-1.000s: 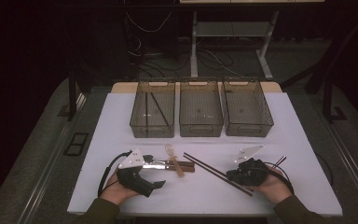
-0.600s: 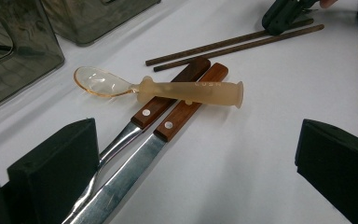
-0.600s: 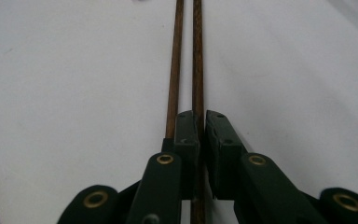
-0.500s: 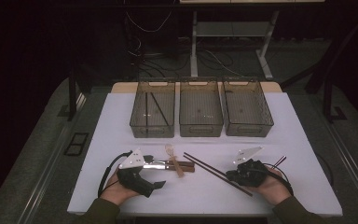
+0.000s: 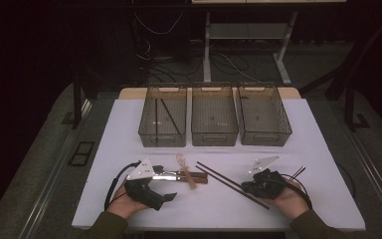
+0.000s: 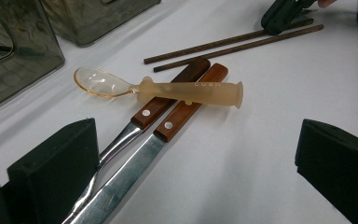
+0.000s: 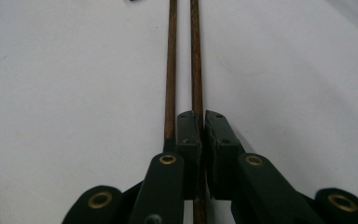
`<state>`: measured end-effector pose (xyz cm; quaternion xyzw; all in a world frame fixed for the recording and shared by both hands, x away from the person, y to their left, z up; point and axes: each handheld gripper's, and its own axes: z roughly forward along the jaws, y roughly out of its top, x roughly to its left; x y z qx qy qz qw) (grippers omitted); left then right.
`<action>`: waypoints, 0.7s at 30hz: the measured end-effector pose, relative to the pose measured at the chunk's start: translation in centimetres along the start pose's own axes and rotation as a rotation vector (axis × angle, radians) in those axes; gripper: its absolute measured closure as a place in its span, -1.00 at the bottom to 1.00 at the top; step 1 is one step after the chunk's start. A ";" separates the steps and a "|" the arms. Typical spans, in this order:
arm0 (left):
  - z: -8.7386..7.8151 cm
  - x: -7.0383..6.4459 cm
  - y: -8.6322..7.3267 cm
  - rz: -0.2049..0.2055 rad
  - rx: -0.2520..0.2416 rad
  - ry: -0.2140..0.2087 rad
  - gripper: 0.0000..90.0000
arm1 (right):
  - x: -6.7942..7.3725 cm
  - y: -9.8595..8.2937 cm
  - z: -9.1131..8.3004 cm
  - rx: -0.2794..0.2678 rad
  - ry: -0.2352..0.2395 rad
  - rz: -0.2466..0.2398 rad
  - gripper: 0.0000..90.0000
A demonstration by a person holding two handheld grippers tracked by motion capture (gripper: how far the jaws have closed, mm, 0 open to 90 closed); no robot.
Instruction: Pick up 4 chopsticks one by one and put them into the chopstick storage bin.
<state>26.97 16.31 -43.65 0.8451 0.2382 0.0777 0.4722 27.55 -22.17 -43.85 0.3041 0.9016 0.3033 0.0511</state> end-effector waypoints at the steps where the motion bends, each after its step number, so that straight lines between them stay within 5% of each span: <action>1: 0.0 0.0 0.0 0.003 -0.001 0.000 -1.00 | 0.0 0.0 0.0 0.001 -0.001 0.000 0.89; 21: 0.0 0.0 0.0 0.005 0.001 -0.001 -1.00 | -0.1 0.7 -1.0 -0.087 -0.011 0.018 0.89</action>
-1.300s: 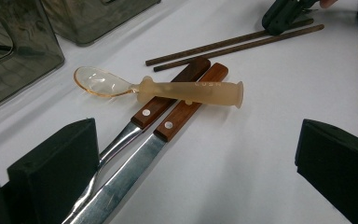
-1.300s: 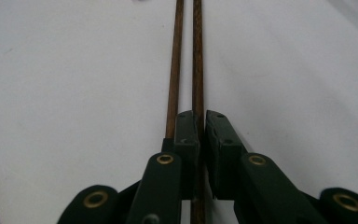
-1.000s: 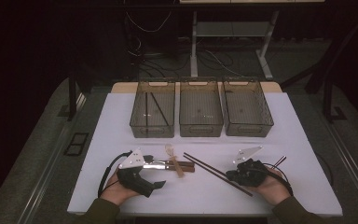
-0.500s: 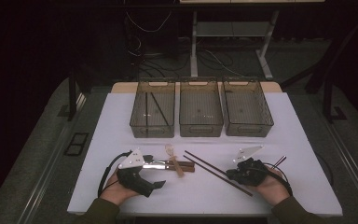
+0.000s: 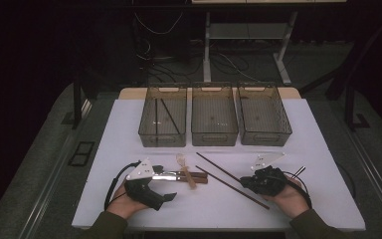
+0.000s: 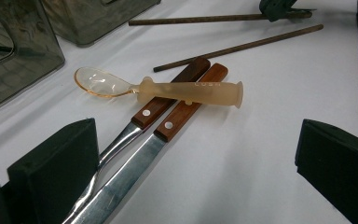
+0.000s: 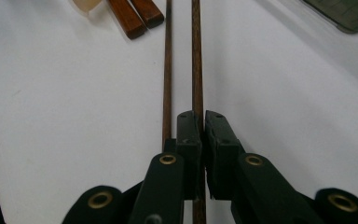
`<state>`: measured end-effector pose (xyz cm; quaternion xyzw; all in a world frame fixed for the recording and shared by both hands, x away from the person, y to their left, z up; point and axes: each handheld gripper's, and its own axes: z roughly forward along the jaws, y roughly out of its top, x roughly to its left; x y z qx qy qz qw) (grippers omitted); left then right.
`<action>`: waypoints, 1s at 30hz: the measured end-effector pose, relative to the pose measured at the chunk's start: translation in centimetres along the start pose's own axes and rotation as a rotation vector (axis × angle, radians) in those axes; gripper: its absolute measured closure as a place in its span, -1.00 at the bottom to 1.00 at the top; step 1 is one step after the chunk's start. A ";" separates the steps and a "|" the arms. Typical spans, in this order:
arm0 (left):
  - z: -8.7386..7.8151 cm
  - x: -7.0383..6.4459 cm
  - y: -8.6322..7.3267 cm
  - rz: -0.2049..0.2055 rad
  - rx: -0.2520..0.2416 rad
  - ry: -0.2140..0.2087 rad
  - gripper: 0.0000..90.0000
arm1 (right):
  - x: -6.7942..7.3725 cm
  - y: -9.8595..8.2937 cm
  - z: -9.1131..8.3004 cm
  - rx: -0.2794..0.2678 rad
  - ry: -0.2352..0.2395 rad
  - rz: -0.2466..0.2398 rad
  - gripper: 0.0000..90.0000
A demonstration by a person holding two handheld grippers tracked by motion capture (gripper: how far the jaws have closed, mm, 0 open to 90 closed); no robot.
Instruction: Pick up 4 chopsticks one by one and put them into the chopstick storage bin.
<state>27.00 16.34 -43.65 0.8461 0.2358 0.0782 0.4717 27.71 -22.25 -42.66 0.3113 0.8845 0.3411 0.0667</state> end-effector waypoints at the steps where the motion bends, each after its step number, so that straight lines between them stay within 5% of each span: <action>1: 0.0 0.0 0.0 -0.001 0.001 0.000 -1.00 | 0.0 0.0 0.0 -0.002 0.000 0.000 0.89; 30: 0.0 0.0 0.0 -0.002 0.004 0.002 -1.00 | -0.6 2.7 -1.6 -0.114 0.031 0.045 0.90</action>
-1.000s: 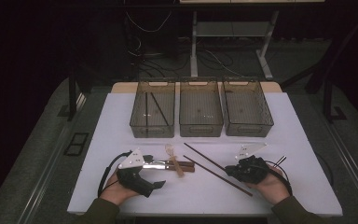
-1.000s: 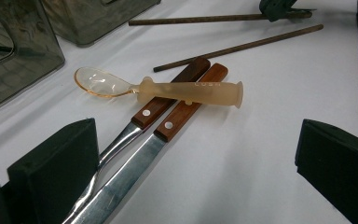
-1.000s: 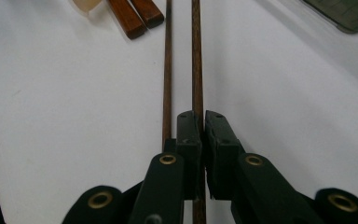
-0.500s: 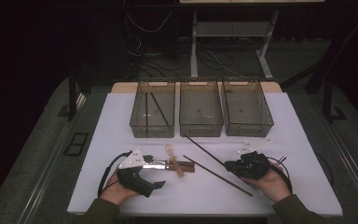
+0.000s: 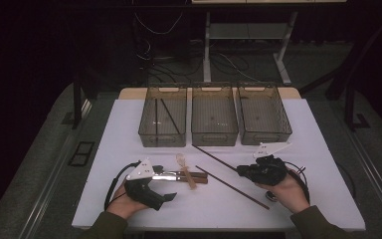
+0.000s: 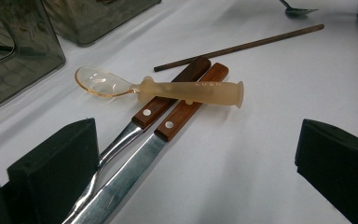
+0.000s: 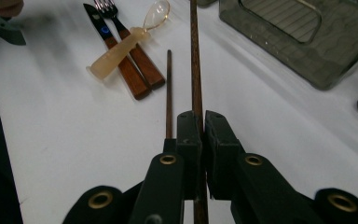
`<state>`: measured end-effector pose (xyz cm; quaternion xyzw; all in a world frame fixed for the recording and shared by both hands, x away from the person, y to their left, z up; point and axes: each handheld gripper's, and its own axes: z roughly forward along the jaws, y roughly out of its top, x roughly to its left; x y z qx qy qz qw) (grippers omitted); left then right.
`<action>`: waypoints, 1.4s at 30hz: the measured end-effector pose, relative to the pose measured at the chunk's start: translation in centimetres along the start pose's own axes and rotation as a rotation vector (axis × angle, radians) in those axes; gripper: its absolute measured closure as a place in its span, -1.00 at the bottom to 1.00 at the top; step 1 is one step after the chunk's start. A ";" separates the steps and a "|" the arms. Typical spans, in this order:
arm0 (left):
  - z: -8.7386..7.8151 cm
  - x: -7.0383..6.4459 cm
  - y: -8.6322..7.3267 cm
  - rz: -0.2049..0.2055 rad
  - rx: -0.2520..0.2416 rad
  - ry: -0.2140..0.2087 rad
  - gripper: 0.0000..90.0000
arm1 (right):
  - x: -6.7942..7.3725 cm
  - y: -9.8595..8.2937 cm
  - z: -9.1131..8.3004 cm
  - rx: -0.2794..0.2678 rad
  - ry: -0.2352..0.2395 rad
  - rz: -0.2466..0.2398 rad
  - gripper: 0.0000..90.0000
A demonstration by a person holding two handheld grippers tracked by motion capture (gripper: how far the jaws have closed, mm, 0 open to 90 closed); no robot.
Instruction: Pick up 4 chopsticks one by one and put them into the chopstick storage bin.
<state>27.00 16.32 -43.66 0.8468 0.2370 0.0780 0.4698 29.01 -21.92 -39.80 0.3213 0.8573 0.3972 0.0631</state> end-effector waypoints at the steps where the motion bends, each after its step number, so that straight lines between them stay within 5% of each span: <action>1: 0.0 0.0 0.0 0.001 0.000 0.000 -1.00 | 0.0 0.2 0.0 -0.004 -0.002 0.000 0.90; 18: 0.1 -0.1 0.0 -0.003 -0.008 0.004 -1.00 | 0.2 3.4 0.2 -0.062 0.004 0.033 0.89; 34: 0.0 -0.1 0.0 -0.012 -0.017 -0.002 -1.00 | -0.3 7.5 3.0 -0.075 -0.062 0.038 0.89; 42: 0.1 -0.2 -0.1 -0.021 -0.024 -0.007 -1.00 | -1.4 9.6 4.2 -0.077 -0.078 0.088 0.89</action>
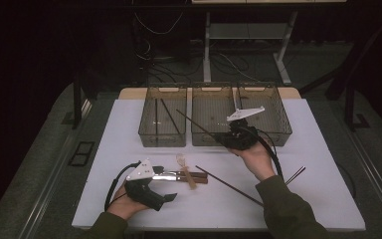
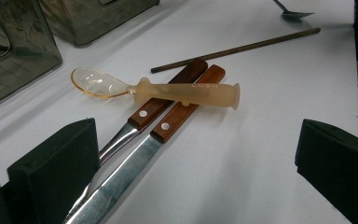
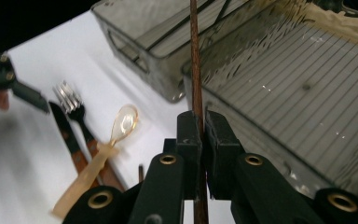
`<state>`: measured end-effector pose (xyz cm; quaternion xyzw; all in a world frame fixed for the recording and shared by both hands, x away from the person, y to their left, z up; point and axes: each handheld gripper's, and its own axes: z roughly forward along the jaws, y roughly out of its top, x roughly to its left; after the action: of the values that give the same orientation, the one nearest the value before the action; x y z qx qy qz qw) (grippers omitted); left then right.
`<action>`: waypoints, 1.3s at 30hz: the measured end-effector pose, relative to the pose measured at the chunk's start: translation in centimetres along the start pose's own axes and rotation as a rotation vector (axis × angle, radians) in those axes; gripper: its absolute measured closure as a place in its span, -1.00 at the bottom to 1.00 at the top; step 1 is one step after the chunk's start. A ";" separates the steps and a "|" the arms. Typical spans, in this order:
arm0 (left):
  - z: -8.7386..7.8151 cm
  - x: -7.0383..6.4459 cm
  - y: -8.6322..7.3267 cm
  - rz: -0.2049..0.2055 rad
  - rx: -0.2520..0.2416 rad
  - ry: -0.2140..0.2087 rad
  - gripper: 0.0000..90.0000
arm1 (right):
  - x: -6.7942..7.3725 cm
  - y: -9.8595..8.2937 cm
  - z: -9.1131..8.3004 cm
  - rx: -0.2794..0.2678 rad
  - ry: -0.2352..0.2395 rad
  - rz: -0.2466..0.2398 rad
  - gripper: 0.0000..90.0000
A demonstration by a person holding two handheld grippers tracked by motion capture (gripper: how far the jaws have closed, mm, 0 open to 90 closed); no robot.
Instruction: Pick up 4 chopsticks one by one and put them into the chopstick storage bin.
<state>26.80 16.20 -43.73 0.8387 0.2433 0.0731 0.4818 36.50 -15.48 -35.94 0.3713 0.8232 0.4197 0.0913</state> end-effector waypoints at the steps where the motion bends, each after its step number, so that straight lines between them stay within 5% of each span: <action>1: 0.0 0.0 0.0 0.001 0.001 -0.001 -1.00 | -0.1 0.3 0.2 -0.001 -0.005 0.007 0.89; 21: -0.1 0.1 0.1 0.020 0.017 0.001 -1.00 | -0.1 6.8 2.7 -0.007 -0.108 0.025 0.89; 39: -0.1 0.0 0.1 0.005 0.000 -0.022 -1.00 | 1.4 10.0 10.1 0.069 -0.170 0.054 0.89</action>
<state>26.82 16.26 -43.57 0.8400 0.2357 0.0650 0.4844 45.51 -4.56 -34.49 0.4306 0.8160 0.3605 0.1367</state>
